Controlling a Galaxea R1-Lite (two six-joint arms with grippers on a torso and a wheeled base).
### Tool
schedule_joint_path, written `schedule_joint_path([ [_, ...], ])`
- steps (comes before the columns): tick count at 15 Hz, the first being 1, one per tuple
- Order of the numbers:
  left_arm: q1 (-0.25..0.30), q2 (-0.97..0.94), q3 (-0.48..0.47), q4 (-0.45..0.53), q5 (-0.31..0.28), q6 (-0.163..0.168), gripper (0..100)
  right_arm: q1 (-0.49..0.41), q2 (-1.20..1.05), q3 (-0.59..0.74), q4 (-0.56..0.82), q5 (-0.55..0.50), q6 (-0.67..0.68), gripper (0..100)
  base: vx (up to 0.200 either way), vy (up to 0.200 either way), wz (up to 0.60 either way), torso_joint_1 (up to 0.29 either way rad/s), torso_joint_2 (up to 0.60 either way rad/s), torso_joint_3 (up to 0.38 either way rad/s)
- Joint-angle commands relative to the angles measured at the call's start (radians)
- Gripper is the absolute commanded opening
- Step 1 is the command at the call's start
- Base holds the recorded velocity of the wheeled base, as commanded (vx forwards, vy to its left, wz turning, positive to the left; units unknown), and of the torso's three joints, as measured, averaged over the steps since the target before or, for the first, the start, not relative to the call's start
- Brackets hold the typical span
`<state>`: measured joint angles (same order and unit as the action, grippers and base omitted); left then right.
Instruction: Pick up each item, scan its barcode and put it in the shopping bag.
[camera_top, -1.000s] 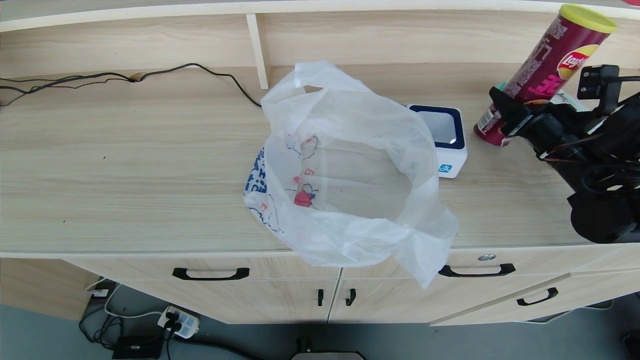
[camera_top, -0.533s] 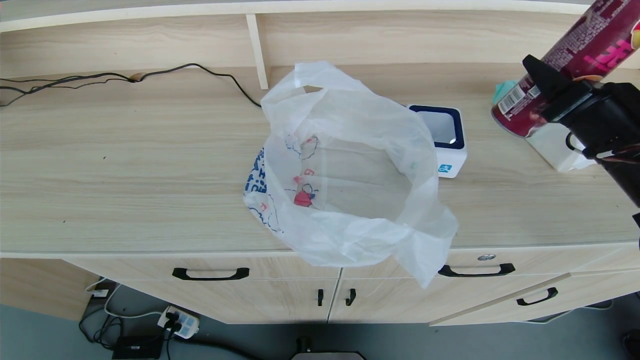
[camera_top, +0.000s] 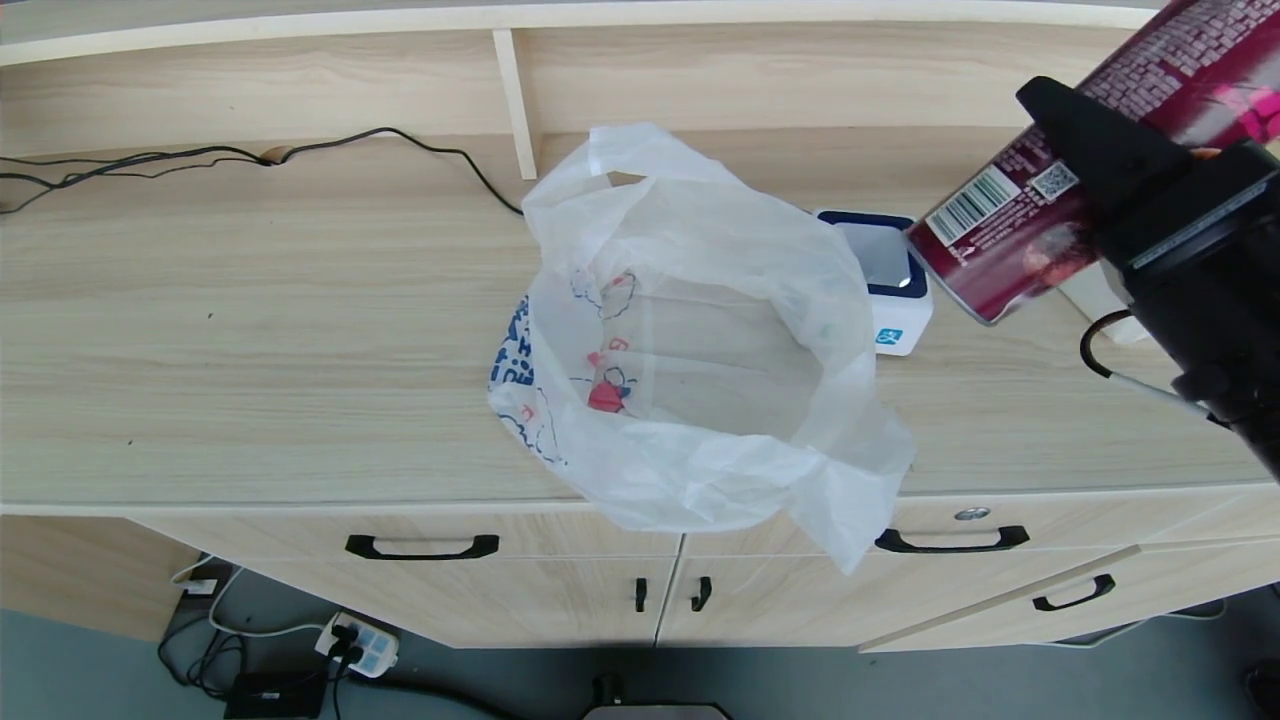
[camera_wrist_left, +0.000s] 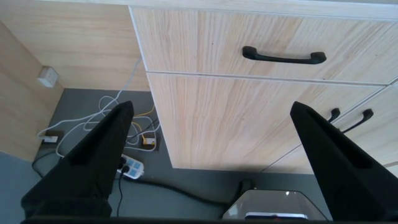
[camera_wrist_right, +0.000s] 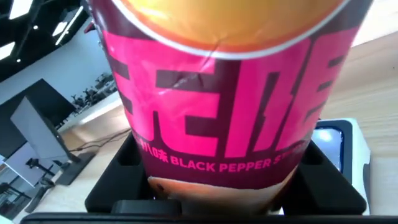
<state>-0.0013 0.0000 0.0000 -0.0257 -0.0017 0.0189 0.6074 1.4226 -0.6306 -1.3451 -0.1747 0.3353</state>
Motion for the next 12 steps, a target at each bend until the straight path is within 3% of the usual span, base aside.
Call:
schedule_joint_path([
  [1,0.0,0.0,0.0,0.0,0.0,-0.001,100,0.032,-0.017,0.052,0.0,0.007,0.002,0,0.0,0.0,0.0,0.0,0.0,0.0],
  [7,0.0,0.002,0.0,0.0,0.0,-0.001,100,0.373,-0.004,0.055,-0.003,0.046,0.14,0,0.0,0.0,0.0,0.0,0.0,0.0],
  [9,0.0,0.002,0.0,0.0,0.0,-0.001,100,0.448,-0.002,0.06,-0.003,0.095,0.175,0,0.0,0.0,0.0,0.0,0.0,0.0],
  [12,0.0,0.0,0.0,0.0,0.0,-0.001,100,0.468,0.016,0.043,-0.003,0.178,0.203,0,0.0,0.0,0.0,0.0,0.0,0.0],
])
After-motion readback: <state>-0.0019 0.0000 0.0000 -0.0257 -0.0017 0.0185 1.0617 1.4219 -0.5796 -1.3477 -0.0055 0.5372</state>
